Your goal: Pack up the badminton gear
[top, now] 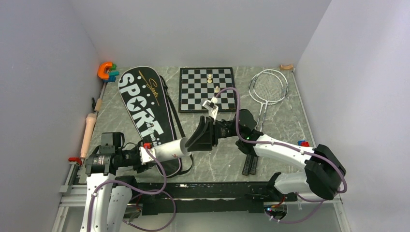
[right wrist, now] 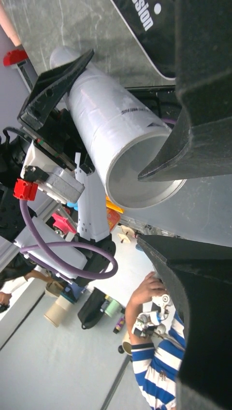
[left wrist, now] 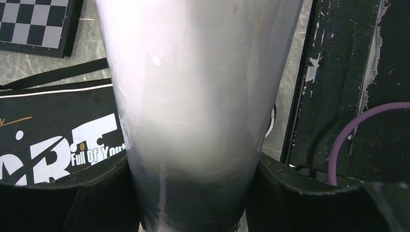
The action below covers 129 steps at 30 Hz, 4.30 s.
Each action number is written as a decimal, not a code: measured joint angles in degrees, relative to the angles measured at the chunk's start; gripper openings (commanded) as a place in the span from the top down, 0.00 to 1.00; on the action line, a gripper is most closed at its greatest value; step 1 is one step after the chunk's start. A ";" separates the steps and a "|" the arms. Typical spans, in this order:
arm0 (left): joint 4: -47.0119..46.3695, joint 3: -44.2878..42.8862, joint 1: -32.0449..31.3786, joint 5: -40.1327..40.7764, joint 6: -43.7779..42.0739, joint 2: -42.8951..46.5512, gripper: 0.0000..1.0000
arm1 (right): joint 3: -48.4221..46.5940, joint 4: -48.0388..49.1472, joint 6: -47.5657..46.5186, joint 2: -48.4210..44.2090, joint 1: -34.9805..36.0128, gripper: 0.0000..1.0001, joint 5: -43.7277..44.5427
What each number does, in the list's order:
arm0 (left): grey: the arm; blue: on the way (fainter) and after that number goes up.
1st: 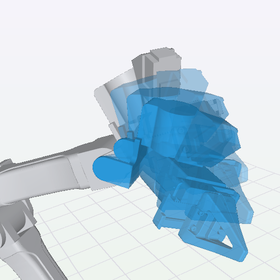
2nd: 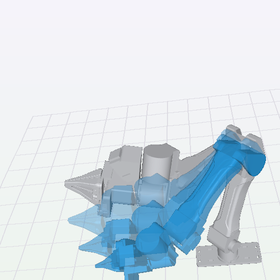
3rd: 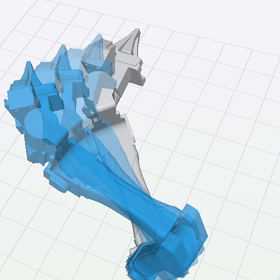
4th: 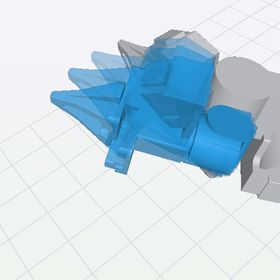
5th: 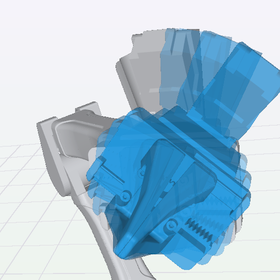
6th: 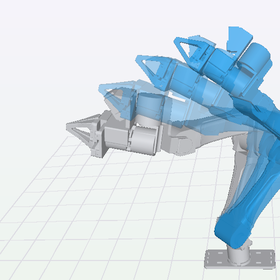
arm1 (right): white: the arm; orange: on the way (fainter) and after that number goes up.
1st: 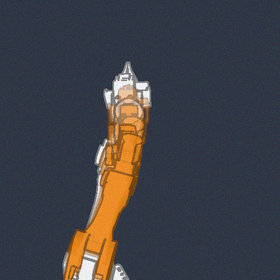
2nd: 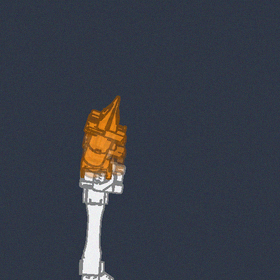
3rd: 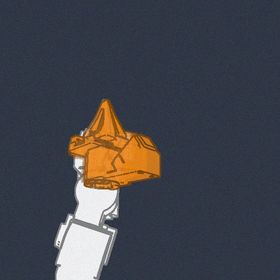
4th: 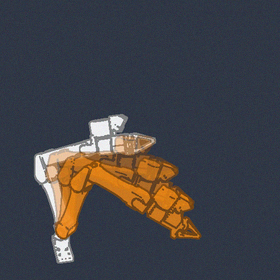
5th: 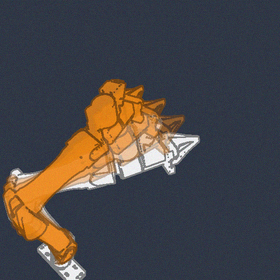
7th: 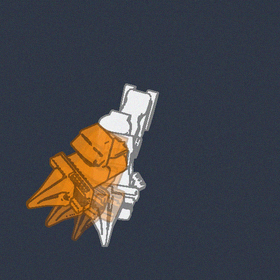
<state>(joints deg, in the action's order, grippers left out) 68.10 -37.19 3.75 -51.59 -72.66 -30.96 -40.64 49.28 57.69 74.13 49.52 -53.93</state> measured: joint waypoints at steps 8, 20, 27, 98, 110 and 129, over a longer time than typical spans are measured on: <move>0.09 -0.13 -0.04 -0.26 0.00 0.00 0.48 | 0.74 -5.42 -2.75 -3.39 -2.56 0.53 1.60; 0.35 -0.13 0.00 1.01 0.04 0.00 0.48 | -2.40 -21.00 -11.58 -3.65 -1.25 0.71 7.10; 0.33 -0.13 0.09 1.53 0.50 -0.24 0.48 | -5.27 -23.71 -13.70 -2.67 0.74 0.75 9.49; -27.10 -28.28 -6.58 46.97 61.33 -43.71 0.01 | -7.50 -69.68 -22.08 -17.09 -13.81 0.13 42.32; -30.38 -38.56 -21.66 52.24 69.42 -71.06 0.01 | -7.50 -69.33 -22.12 -17.20 -14.10 0.15 45.51; -35.56 -39.85 -22.34 55.69 72.74 -79.69 0.21 | -7.50 -67.25 -22.14 -13.31 -16.90 0.17 42.64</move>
<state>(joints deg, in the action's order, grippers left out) 32.53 -77.03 -18.59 4.10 0.08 -110.65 -48.14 -17.98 35.55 60.82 32.62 -11.29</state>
